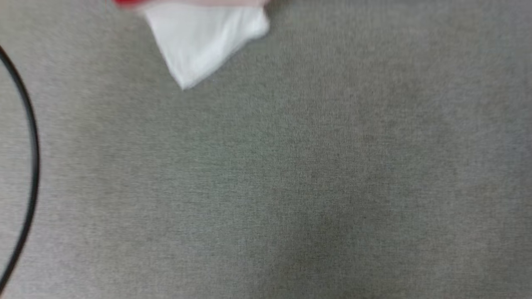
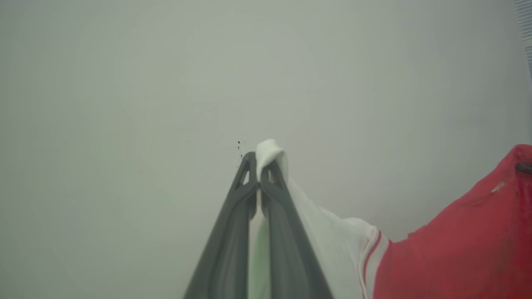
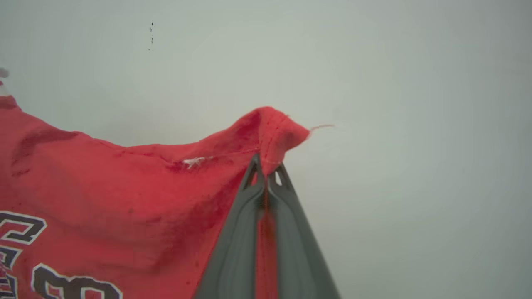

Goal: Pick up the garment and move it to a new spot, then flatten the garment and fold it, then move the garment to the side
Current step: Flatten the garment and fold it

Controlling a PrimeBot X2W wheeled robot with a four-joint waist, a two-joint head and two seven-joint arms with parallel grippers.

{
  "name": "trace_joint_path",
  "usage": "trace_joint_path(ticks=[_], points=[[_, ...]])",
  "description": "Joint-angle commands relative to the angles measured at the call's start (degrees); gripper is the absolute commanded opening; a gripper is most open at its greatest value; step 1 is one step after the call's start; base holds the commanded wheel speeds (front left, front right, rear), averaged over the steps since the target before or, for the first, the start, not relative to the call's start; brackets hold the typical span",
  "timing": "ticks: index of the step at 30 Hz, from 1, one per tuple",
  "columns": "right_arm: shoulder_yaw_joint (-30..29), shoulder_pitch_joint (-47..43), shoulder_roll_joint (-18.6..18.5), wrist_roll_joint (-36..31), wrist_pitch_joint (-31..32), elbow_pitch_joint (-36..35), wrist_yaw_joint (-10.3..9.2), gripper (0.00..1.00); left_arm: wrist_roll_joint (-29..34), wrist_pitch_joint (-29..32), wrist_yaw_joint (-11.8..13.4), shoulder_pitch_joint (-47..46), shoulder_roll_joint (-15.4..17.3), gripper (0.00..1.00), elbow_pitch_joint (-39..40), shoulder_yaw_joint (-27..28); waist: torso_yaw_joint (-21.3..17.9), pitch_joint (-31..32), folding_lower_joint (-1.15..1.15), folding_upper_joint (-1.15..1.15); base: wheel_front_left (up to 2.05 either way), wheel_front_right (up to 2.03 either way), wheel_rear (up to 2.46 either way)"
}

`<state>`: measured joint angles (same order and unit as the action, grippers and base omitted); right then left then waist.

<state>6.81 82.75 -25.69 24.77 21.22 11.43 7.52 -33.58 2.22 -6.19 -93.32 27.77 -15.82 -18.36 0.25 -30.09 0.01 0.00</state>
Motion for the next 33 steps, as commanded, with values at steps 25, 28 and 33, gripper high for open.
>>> trace_joint_path(ticks=[25,28,33], points=[[19.71,7.75,0.53,5.90,-17.12,29.66,-0.06,0.00,-9.42,-13.58,-1.22,4.16,3.56,0.00,-16.92,-10.89,0.12,-6.73,-0.01,0.00,0.00,0.00,0.00],[22.52,2.44,-0.30,8.56,-18.40,28.37,-0.06,0.00,-10.81,-14.84,-1.22,10.81,4.74,0.00,-15.39,-11.63,-0.01,-4.89,-0.01,0.00,0.00,0.00,0.00],[25.84,-7.46,-3.00,12.81,-20.06,24.73,-0.07,0.00,-12.51,-16.33,-0.68,22.99,7.08,0.00,-11.17,-11.30,-0.03,-1.17,-0.01,0.00,0.00,0.00,0.00]])
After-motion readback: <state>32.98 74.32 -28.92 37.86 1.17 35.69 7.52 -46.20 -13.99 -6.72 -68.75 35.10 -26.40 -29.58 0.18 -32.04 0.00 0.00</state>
